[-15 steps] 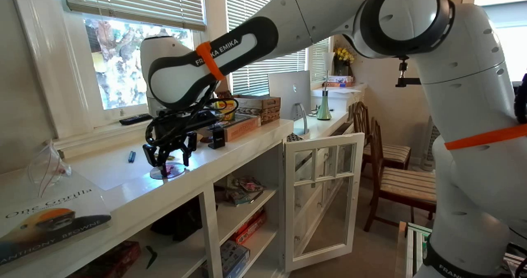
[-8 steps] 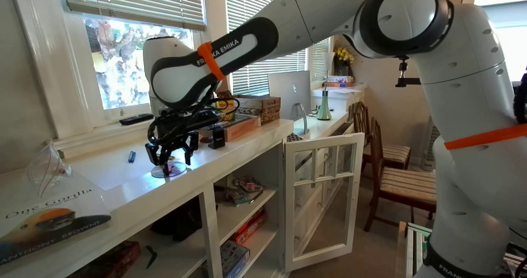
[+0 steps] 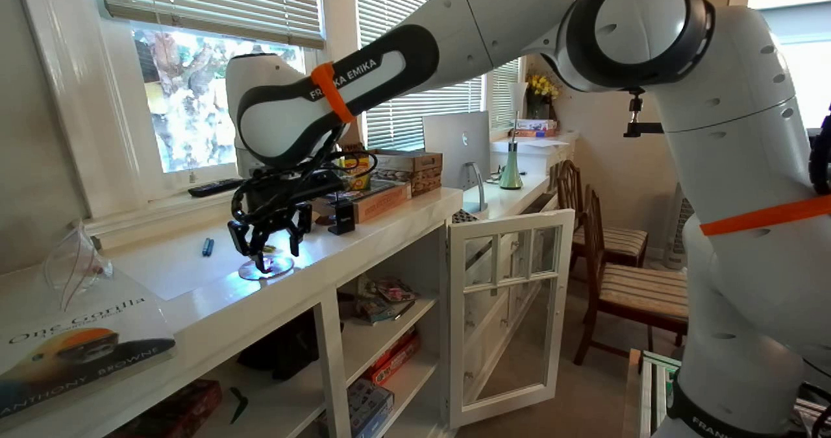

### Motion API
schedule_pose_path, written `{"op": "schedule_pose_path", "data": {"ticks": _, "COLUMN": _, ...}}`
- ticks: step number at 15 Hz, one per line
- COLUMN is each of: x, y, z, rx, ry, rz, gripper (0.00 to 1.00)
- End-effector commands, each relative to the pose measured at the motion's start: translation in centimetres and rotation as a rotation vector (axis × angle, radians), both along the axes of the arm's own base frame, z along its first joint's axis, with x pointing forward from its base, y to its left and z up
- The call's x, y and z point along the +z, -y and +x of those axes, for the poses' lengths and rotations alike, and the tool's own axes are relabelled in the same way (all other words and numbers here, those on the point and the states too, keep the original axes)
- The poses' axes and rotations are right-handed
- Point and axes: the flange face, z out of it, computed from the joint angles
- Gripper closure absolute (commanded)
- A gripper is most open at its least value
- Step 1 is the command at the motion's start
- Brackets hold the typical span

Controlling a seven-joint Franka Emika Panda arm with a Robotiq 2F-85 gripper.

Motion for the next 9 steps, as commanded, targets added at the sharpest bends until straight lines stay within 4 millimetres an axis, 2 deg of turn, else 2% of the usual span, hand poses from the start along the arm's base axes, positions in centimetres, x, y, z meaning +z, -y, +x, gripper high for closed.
{"op": "schedule_pose_path", "data": {"ticks": 1, "x": 0.19, "y": 0.07, "z": 0.56, "rx": -0.014, "ry": 0.016, "rz": -0.007, "gripper": 0.29}}
{"op": "schedule_pose_path", "data": {"ticks": 9, "x": -0.44, "y": 0.1, "z": 1.47, "rx": -0.029, "ry": 0.017, "rz": 0.001, "gripper": 0.3}}
